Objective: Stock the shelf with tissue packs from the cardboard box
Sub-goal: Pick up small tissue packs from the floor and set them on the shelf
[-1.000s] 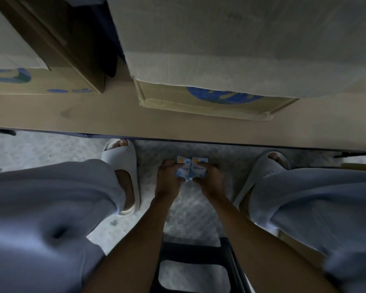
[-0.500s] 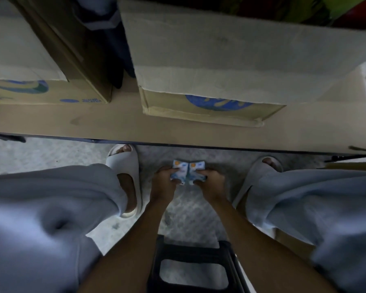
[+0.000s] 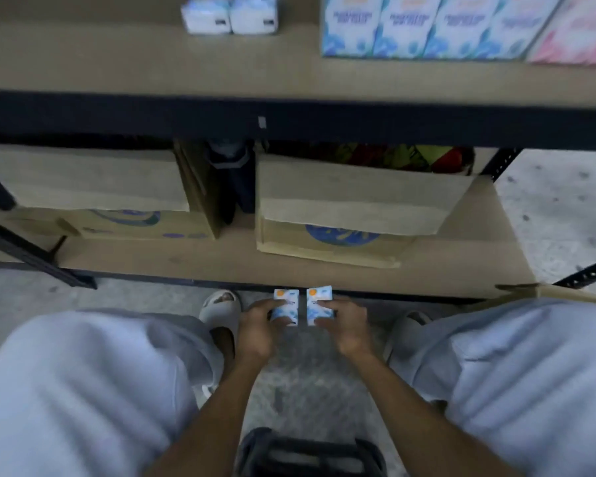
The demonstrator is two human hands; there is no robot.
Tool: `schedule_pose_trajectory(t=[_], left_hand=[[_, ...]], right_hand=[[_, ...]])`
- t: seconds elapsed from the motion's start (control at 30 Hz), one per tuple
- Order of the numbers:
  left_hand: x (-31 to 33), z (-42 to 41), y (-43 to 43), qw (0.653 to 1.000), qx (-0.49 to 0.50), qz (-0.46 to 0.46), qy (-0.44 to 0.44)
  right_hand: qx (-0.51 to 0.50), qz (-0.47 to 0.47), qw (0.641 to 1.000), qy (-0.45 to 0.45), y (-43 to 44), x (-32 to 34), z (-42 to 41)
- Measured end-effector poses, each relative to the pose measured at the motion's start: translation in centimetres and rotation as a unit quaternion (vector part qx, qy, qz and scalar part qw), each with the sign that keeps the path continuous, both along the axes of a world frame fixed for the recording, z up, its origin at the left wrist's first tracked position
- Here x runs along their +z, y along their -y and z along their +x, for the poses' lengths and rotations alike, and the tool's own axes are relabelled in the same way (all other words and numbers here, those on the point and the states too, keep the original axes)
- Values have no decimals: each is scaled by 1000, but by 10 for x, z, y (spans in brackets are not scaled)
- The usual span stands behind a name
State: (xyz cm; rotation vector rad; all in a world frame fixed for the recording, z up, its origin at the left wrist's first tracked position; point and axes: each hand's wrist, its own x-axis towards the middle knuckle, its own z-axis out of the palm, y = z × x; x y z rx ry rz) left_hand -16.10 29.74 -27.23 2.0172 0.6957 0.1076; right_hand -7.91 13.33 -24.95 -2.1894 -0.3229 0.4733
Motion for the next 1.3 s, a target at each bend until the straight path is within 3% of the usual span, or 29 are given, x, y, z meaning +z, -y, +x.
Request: schedule_pose_trajectory(t=[0.13,0.37,0.73,0.93,1.17,1.3], left_hand=[[47,-3,-4,999,17,5,47],[138,-9,-17,982,33,118,142],[256,-10,-41,938,60,151,307],[304,0,-63,932,56,146,328],[325,-1,-83,925,64,103,359],[341,19,-91,923,75,128,355]], right_hand=[[6,36,998,52,-5,43,-7],[16,90,989,114,-14,112,-14],[13,161,947,279,-44,237,-11],[19,189,930,314,-64,291,2],[41,177,931,318,-70,316,16],[43,160,927,336,-85,328,31]])
